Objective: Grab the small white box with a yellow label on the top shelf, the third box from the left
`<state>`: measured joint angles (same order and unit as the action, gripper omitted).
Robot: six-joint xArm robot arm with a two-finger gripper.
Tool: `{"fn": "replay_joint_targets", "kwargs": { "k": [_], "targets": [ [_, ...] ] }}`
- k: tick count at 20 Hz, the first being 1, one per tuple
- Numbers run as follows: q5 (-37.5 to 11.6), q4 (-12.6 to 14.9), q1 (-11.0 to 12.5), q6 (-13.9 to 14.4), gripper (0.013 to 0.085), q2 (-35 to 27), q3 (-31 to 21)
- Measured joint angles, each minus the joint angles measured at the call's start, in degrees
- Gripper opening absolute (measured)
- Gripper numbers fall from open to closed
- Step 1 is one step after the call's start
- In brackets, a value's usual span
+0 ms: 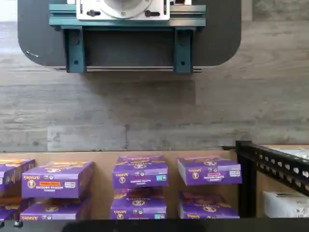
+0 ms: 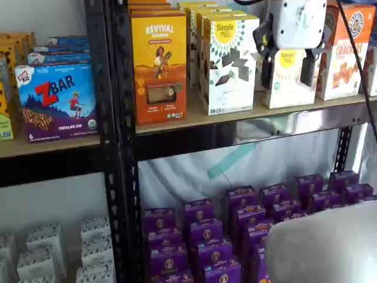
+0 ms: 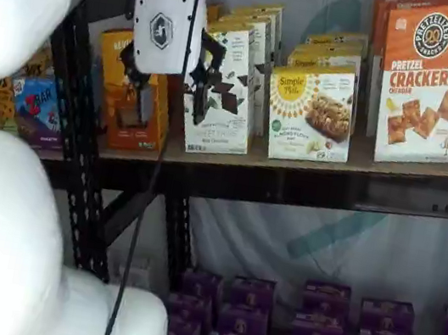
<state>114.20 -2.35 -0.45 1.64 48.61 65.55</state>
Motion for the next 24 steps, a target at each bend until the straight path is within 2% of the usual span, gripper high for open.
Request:
{"fn": "replay_joint_targets", "kwargs": {
  "k": [1,2,5,8,11,19,24],
  "targets": [
    [-0.54,-1.28,1.13,-0.64,0.085,0.36,-0.34],
    [-1.38,-3.43,3.22,-1.72,0.085,0.95,-0.9],
    [-1.93,-4.95,4.43,-2.54,0.085,1.22,-1.23],
    [-2.77,-3.98,3.98,-2.57,0.085,1.43,-1.58],
    [-4.94,-1.53,3.99,-3.56,0.085,1.66,-1.91],
    [-11.28,2.13,8.32,-8.86,0.085,-1.06,-1.8],
    [-15.28,1.85,11.82,-12.15,0.085,-4.27,-1.14]
  ]
}}
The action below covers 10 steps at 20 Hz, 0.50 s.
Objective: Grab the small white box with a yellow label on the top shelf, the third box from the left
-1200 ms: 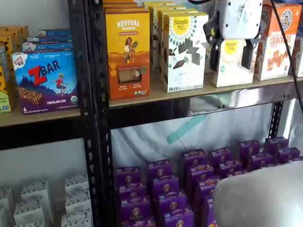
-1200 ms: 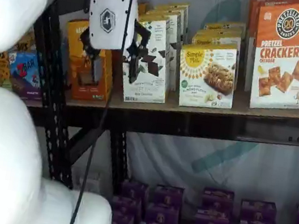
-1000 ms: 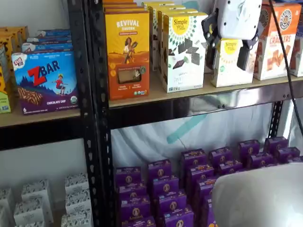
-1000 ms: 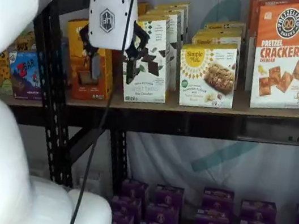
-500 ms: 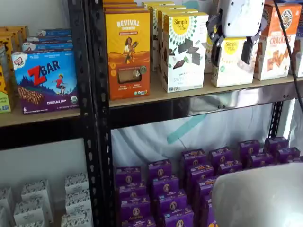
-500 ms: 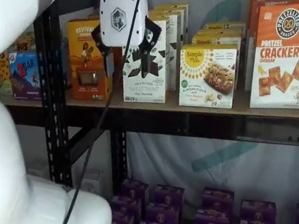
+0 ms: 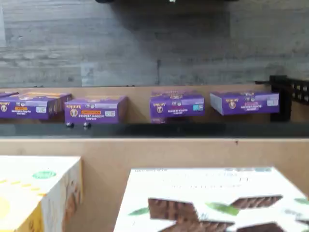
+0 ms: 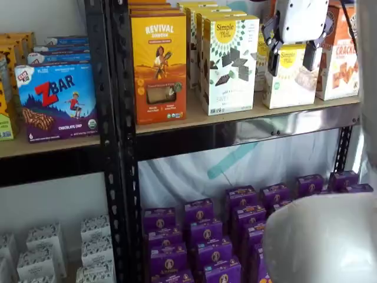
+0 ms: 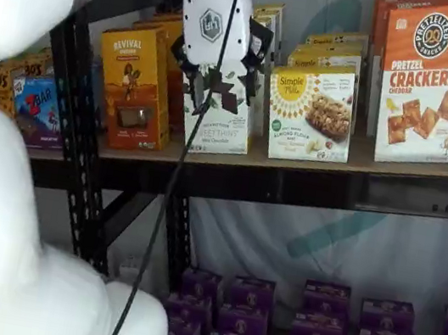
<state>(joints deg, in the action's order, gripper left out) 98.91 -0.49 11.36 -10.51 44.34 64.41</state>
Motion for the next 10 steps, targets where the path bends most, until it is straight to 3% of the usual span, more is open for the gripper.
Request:
{"fn": "replay_joint_targets", "kwargs": {
  "k": [4,10],
  "targets": [
    [-2.16,-1.41,3.84,-3.62,0.085,-3.3,1.28],
    [-5.76,-1.29,7.63,-7.45,0.085,-7.07,2.11]
  ]
}}
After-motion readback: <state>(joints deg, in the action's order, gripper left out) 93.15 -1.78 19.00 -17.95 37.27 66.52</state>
